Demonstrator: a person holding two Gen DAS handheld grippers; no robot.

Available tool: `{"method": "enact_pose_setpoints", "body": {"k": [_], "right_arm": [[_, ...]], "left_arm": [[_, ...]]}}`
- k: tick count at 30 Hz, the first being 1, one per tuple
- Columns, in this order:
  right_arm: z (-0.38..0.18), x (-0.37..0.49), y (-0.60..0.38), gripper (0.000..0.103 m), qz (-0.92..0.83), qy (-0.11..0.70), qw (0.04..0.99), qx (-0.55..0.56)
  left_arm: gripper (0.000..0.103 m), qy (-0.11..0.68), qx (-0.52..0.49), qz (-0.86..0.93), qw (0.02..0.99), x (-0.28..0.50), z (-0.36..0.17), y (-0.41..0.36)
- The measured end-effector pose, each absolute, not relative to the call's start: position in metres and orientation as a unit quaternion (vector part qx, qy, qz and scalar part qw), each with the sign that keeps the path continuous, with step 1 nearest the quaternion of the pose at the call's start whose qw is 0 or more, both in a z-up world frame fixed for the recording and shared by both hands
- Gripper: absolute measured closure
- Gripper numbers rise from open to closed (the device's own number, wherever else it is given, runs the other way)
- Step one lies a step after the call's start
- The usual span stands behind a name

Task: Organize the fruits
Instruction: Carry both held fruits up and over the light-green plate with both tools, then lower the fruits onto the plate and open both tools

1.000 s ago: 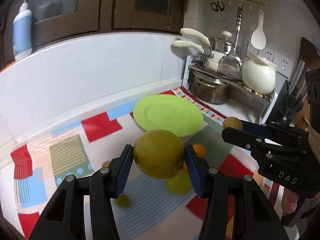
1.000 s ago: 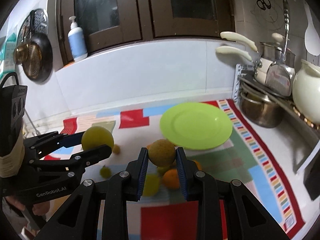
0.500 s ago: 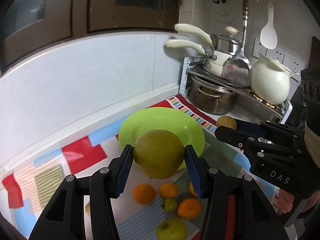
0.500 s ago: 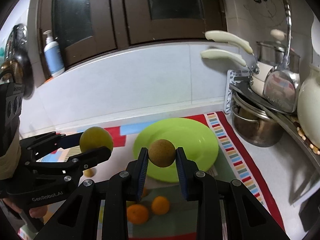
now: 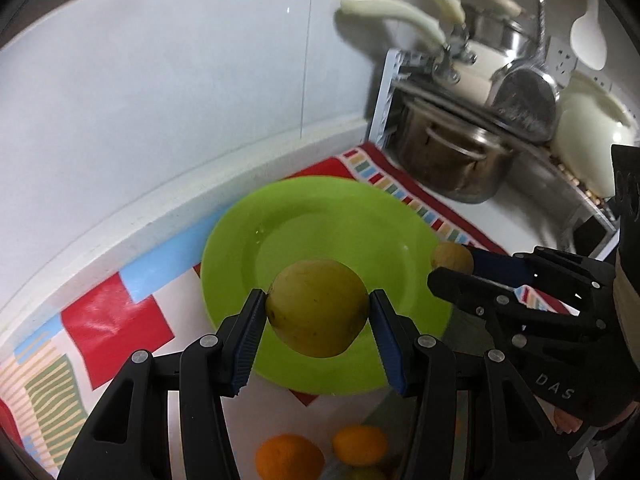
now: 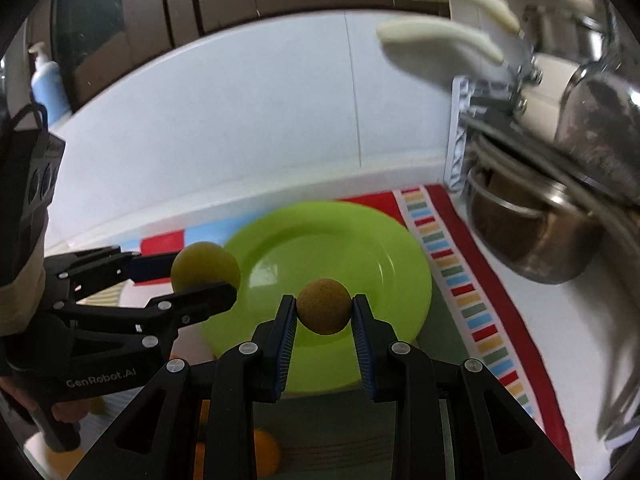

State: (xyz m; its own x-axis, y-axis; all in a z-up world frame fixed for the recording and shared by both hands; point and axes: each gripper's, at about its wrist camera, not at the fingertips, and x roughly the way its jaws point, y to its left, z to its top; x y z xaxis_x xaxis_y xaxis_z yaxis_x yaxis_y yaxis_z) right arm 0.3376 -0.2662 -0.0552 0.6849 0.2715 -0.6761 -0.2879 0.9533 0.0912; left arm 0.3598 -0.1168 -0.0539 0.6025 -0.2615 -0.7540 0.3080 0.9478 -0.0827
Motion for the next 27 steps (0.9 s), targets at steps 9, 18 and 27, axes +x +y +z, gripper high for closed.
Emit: {"method": "enact_pose_setpoints", "body": {"k": [9, 18, 27], "right_arm": [[-0.088, 0.362, -0.264, 0.074, 0.154, 0.403, 0.902, -0.02], [-0.093, 0.371, -0.264, 0.074, 0.152, 0.412, 0.898, -0.02], [-0.093, 0.372, -0.262, 0.059, 0.143, 0.406, 0.902, -0.032]], "left_arm": [[0.051, 0.446, 0.031, -0.155, 0.881, 0.377, -0.075, -0.124], [0.051, 0.461, 0.031, -0.152, 0.874, 0.382, -0.081, -0.125], [0.045, 0.441, 0.028, -0.163, 0.882, 0.376, -0.074, -0.121]]}}
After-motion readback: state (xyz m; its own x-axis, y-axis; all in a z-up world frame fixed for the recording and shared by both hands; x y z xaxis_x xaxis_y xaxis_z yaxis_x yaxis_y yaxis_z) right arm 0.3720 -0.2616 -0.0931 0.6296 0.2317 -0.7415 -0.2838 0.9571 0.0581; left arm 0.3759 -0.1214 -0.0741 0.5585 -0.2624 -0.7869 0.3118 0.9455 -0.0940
